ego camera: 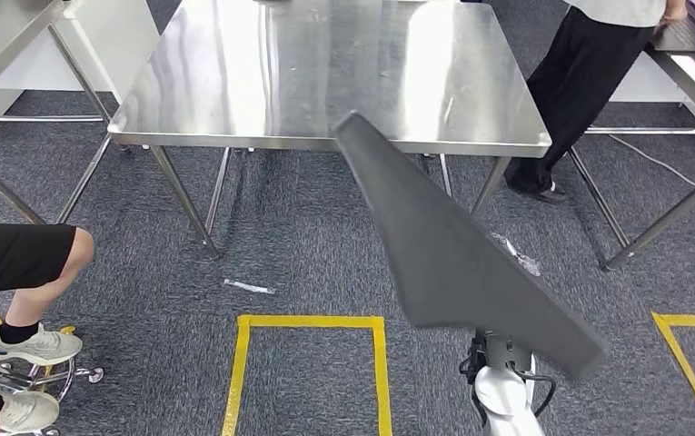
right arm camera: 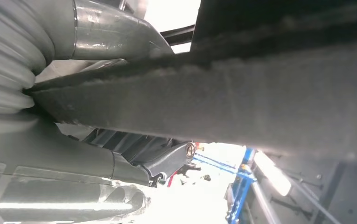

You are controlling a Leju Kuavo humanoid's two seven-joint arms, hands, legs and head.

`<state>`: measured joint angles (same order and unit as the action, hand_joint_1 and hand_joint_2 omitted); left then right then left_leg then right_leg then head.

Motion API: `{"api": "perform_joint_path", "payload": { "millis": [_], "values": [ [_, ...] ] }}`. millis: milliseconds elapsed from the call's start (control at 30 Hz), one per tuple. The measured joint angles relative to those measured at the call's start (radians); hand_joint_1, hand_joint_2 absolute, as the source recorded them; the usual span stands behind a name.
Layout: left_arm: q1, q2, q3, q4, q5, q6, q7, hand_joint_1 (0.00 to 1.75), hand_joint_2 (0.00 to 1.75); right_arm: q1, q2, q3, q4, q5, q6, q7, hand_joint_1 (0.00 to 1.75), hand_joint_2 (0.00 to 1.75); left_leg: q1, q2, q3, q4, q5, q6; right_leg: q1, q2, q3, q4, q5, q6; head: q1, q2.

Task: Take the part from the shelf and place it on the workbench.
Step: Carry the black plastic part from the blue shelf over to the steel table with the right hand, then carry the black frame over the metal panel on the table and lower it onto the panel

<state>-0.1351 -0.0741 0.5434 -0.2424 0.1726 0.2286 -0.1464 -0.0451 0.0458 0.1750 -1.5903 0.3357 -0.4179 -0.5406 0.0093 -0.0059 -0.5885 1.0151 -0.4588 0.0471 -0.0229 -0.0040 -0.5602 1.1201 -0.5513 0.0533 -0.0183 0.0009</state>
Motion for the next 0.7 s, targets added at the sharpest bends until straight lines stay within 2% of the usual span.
{"api": "perform_joint_path", "payload": {
  "millis": [67, 100, 133, 167, 233, 300, 367, 433, 467, 533, 600, 633, 667, 700],
  "values": [
    [0.000, 0.000, 0.002, 0.000, -0.001, -0.004, 0.000, 0.00, 1.75, -0.005, 0.001, 0.000, 0.003, -0.001, 0.000, 0.000, 1.73, 1.75, -0.003, -0.003, 0.008, 0.000, -0.010, 0.010, 0.002, 0.001, -0.086, 0.130, -0.038, -0.005, 0.001, 0.000],
    [0.000, 0.000, 0.003, 0.000, -0.001, -0.006, 0.000, 0.00, 1.75, -0.005, 0.001, 0.000, 0.006, -0.001, 0.001, 0.000, 1.73, 1.75, -0.005, -0.006, 0.012, 0.000, -0.015, 0.012, 0.002, 0.001, -0.122, 0.173, -0.048, -0.004, 0.000, 0.000],
    [0.001, -0.001, 0.004, 0.000, -0.001, -0.008, 0.001, 0.00, 1.75, -0.005, 0.000, 0.000, 0.009, -0.002, 0.001, 0.000, 1.73, 1.75, -0.007, -0.009, 0.019, 0.000, -0.021, 0.013, 0.003, 0.002, -0.142, 0.180, -0.040, 0.001, 0.001, 0.000],
    [0.001, -0.002, 0.005, 0.000, -0.001, -0.009, 0.001, 0.00, 1.75, -0.006, 0.000, 0.000, 0.011, -0.003, 0.002, 0.000, 1.73, 1.75, -0.008, -0.013, 0.028, 0.000, -0.028, 0.012, 0.004, 0.002, -0.143, 0.151, -0.015, 0.007, 0.001, 0.000],
    [0.001, -0.002, 0.008, 0.000, -0.001, -0.009, 0.001, 0.00, 1.75, -0.007, 0.000, 0.000, 0.015, -0.004, 0.002, 0.000, 1.73, 1.75, -0.010, -0.018, 0.050, 0.000, -0.045, 0.008, 0.006, 0.002, -0.106, 0.016, 0.070, 0.015, 0.001, 0.000],
    [0.000, -0.002, 0.009, 0.000, -0.002, -0.010, 0.001, 0.00, 1.75, -0.010, 0.000, 0.000, 0.018, -0.003, 0.002, 0.000, 1.73, 1.75, -0.012, -0.020, 0.063, 0.000, -0.060, -0.002, 0.013, 0.000, -0.074, -0.077, 0.107, -0.002, 0.001, 0.000],
    [0.000, -0.002, 0.009, 0.000, -0.002, -0.010, 0.002, 0.00, 1.75, -0.012, 0.001, 0.000, 0.020, -0.003, 0.003, 0.000, 1.73, 1.75, -0.014, -0.019, 0.070, 0.004, -0.068, -0.012, 0.017, -0.001, -0.064, -0.092, 0.104, -0.026, -0.001, 0.000],
    [0.000, -0.001, 0.010, -0.001, -0.002, -0.010, 0.002, 0.00, 1.75, -0.013, 0.001, 0.000, 0.020, -0.003, 0.003, 0.000, 1.73, 1.75, -0.013, -0.014, 0.068, 0.020, -0.076, -0.021, 0.009, 0.001, -0.048, -0.096, 0.108, -0.037, -0.001, 0.000],
    [0.000, -0.001, 0.010, -0.001, -0.002, -0.011, 0.002, 0.00, 1.75, -0.016, 0.001, 0.000, 0.020, -0.004, 0.003, 0.000, 1.73, 1.75, -0.012, -0.012, 0.055, 0.046, -0.084, -0.026, 0.005, 0.002, -0.038, -0.098, 0.104, -0.043, -0.002, 0.000],
    [-0.002, -0.001, 0.009, -0.001, -0.002, -0.013, 0.002, 0.00, 1.75, -0.022, 0.003, 0.000, 0.021, -0.004, 0.004, 0.001, 1.73, 1.75, -0.006, -0.007, -0.006, 0.150, -0.117, -0.039, 0.002, 0.002, -0.023, -0.101, 0.094, -0.054, -0.003, 0.000],
    [-0.001, 0.000, 0.010, -0.001, -0.002, -0.013, 0.002, 0.00, 1.75, -0.025, 0.005, 0.000, 0.024, -0.005, 0.005, 0.002, 1.73, 1.75, 0.000, -0.006, -0.087, 0.256, -0.151, -0.051, 0.001, 0.002, -0.011, -0.101, 0.082, -0.059, -0.004, 0.000],
    [-0.001, 0.000, 0.010, -0.001, -0.002, -0.013, 0.002, 0.00, 1.75, -0.025, 0.005, 0.000, 0.027, -0.005, 0.005, 0.002, 1.73, 1.75, 0.004, -0.005, -0.113, 0.271, -0.146, -0.055, 0.001, 0.003, -0.003, -0.101, 0.074, -0.057, -0.004, 0.000],
    [-0.001, 0.000, 0.010, -0.001, -0.002, -0.013, 0.002, 0.00, 1.75, -0.027, 0.006, 0.000, 0.030, -0.006, 0.006, 0.003, 1.73, 1.75, 0.008, -0.003, -0.123, 0.253, -0.119, -0.058, -0.001, 0.004, 0.007, -0.101, 0.066, -0.055, -0.004, 0.000],
    [-0.001, 0.000, 0.010, -0.001, -0.002, -0.013, 0.002, 0.00, 1.75, -0.029, 0.006, 0.000, 0.033, -0.006, 0.006, 0.005, 1.73, 1.75, 0.011, -0.001, -0.115, 0.203, -0.073, -0.060, -0.003, 0.004, 0.019, -0.101, 0.058, -0.051, -0.004, 0.000]
  ]
}}
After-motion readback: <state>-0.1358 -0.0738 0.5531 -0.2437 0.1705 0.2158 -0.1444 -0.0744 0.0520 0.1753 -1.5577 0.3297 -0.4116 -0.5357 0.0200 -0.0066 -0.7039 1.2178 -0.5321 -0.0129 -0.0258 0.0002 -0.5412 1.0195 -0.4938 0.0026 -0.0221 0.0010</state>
